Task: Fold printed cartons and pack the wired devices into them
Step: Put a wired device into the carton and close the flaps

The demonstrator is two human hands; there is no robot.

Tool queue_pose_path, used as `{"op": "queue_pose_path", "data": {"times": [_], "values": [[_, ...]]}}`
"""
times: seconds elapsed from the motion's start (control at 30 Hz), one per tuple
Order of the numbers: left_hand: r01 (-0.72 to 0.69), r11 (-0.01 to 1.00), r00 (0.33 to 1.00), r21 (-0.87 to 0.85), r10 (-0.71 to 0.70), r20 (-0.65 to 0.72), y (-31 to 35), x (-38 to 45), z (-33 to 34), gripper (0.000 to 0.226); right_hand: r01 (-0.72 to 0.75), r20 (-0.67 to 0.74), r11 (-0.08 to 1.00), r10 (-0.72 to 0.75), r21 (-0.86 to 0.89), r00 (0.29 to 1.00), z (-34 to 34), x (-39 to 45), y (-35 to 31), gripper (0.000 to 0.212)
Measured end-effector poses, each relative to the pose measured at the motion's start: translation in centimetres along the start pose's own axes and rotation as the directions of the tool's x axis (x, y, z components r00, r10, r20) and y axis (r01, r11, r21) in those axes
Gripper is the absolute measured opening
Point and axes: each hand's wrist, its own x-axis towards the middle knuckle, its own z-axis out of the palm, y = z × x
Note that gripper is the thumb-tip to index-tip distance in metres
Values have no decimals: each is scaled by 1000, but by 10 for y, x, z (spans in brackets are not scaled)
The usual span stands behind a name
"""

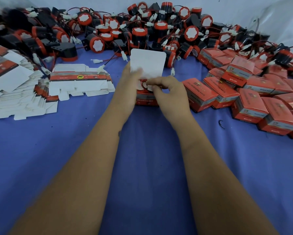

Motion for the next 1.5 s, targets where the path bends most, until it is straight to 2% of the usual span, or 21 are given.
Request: {"op": "queue_pose_path", "data": {"times": [0.07,0.1,0.13,0.2,0.27,0.33,0.43,0.53,0.6,0.67,0.7,0.77,0.83,0.87,0.93,1.03,1.13,1.23,1.5], "values": [[77,965,995,-249,-89,-36,3,1,-6,52,-7,4,1000,7,20,1000,1,0,0,20],[91,957,991,-276,-115,-73,4,3,-9,51,-12,3,999,12,32,1000,1,0,0,19],[93,966,988,-242,-119,-95,4,5,-11,43,-18,-1,999,18,45,1000,1,-1,0,19],[64,996,995,-59,-69,-76,1,5,-13,28,-26,-8,998,27,65,1000,0,-1,0,19],[2,996,998,93,3,-61,-4,5,-11,32,-39,-18,996,41,74,999,1,-2,0,16],[-40,988,992,148,57,-111,-6,4,-11,32,-65,-46,992,71,105,996,3,-1,0,17],[-96,971,978,220,133,-162,-6,2,-13,28,-60,-78,985,73,162,994,3,0,1,46],[-139,943,968,302,194,-160,-3,-1,-14,28,27,2,993,-27,118,1000,2,-1,2,41],[-86,957,983,277,126,-130,0,-3,-19,26,-56,-6,967,59,247,998,1,-2,1,45],[13,988,999,152,-8,-39,8,-4,-28,31,-171,-14,891,195,421,981,-6,0,2,48],[56,996,998,67,-58,27,13,-3,-29,36,-204,2,869,228,451,974,-11,2,4,46],[121,993,986,17,-122,118,19,-4,-31,42,-253,65,869,250,424,966,-17,5,8,37],[111,965,978,236,-149,148,21,-3,-28,37,-283,134,885,250,369,959,-19,5,11,26],[41,939,984,342,-99,152,17,-3,-28,36,-272,171,906,227,325,959,-19,5,13,28],[-97,896,988,433,34,151,8,-6,-27,34,-170,218,972,132,165,967,-19,3,17,40],[-135,880,990,455,102,96,2,-8,-32,33,-65,214,997,54,44,975,-19,3,19,49],[-146,860,986,489,89,139,2,-7,-35,42,-18,180,1000,17,5,984,-17,3,20,48],[-183,823,983,538,138,122,-1,-5,-35,41,16,119,998,-9,-57,993,-14,5,20,45],[-177,869,984,463,158,79,1,-4,-31,30,20,71,999,-17,-32,997,-13,5,15,39]]}}
